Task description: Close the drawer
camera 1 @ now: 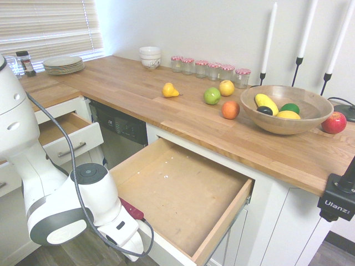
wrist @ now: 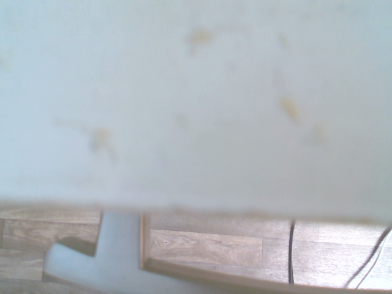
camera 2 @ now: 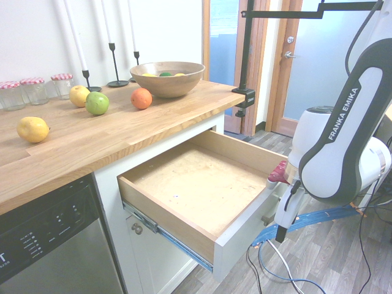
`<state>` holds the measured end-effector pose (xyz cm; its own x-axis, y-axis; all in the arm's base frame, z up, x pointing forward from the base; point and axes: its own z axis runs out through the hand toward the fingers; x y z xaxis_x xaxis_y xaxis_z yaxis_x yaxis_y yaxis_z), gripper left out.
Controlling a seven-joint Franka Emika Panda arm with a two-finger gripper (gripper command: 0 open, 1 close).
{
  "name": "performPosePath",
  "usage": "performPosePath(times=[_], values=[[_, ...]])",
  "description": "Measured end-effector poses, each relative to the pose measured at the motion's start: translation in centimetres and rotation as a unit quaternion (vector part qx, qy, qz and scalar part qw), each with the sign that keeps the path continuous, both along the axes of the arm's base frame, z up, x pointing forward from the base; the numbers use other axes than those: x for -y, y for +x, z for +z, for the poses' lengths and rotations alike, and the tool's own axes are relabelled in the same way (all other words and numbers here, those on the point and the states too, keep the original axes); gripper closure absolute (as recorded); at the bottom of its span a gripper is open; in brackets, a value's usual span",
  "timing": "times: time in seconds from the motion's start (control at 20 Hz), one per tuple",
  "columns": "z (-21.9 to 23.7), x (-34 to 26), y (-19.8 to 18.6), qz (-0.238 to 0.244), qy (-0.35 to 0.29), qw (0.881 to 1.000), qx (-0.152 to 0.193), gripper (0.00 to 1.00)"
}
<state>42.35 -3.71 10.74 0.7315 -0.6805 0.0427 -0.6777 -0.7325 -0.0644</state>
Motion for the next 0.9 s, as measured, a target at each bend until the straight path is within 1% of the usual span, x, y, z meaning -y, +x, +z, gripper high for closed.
performPosePath(times=[0.9], values=[[0.65,0.15,0.31,-0.003,0.0,1.0,0.008,1.0]])
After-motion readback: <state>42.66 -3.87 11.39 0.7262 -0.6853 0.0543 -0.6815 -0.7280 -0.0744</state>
